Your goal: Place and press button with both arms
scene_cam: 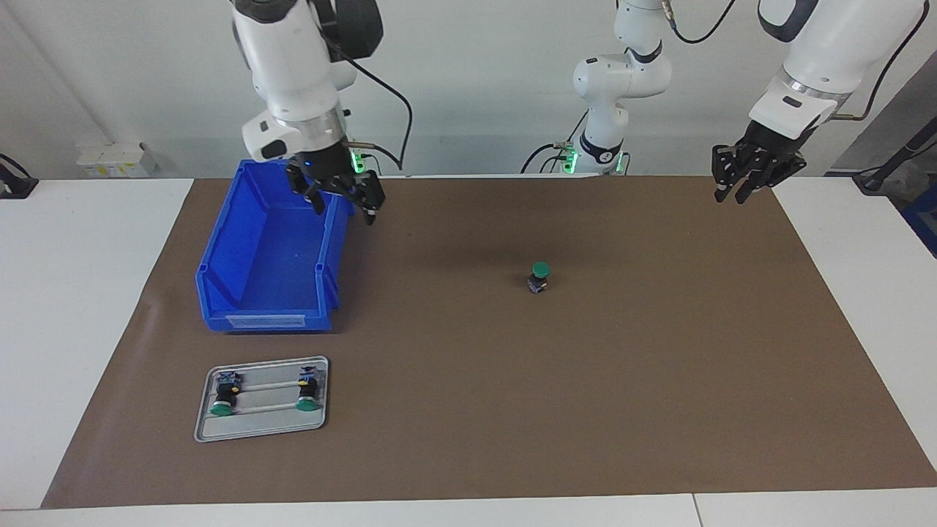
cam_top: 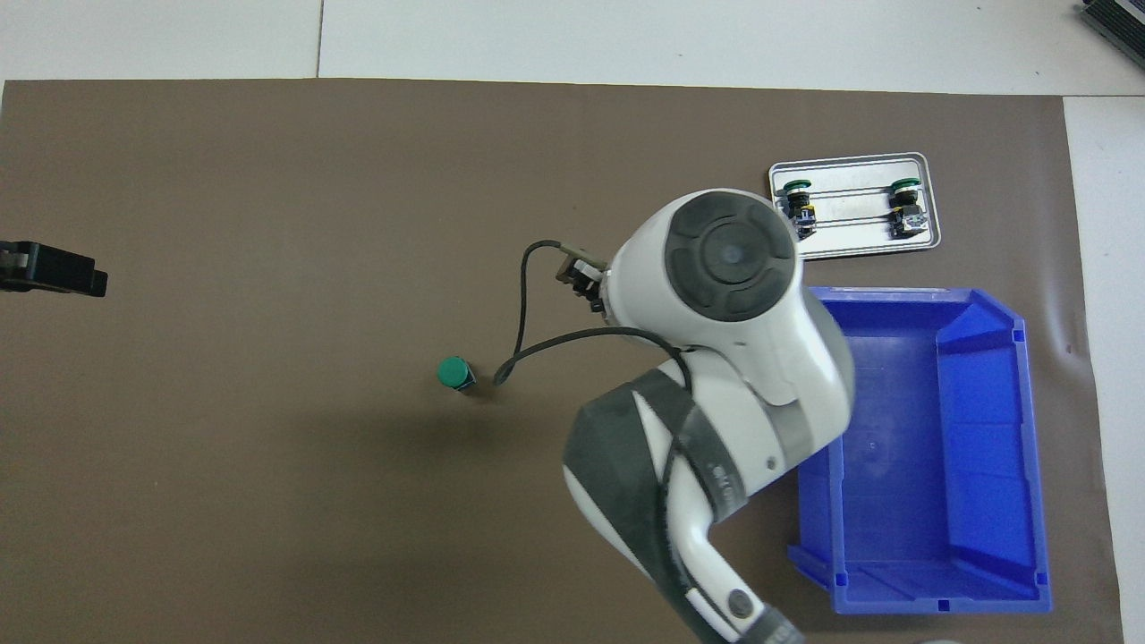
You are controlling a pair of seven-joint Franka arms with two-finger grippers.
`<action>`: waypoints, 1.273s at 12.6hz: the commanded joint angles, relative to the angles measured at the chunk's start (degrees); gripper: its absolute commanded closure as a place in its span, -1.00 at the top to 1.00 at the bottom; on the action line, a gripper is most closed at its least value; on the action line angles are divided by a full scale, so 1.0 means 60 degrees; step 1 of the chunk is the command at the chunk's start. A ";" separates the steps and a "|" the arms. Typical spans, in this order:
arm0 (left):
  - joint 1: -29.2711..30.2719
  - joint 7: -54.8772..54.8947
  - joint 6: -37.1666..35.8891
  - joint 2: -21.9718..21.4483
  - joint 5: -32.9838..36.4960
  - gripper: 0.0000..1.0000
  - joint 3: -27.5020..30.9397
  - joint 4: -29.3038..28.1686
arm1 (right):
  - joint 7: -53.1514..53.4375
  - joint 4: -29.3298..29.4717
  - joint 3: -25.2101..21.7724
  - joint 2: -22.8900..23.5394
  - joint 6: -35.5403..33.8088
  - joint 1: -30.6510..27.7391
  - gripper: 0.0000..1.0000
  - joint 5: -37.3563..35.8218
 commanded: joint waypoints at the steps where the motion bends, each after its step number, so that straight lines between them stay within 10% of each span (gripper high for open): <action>1: 0.0190 0.0188 0.0208 -0.0107 -0.0078 1.00 -0.0042 -0.0233 | 0.1434 0.1053 -0.0065 0.1328 0.0326 0.0574 1.00 0.0125; 6: 0.0175 0.0115 0.0251 -0.0165 -0.0020 1.00 -0.0042 -0.0350 | 0.3270 0.2506 -0.0065 0.3367 0.0999 0.1792 1.00 -0.0007; 16: -0.0279 0.0042 0.0925 -0.0459 0.1182 1.00 -0.0159 -0.1097 | 0.3299 0.1055 -0.0065 0.3280 0.2203 0.2394 1.00 -0.0050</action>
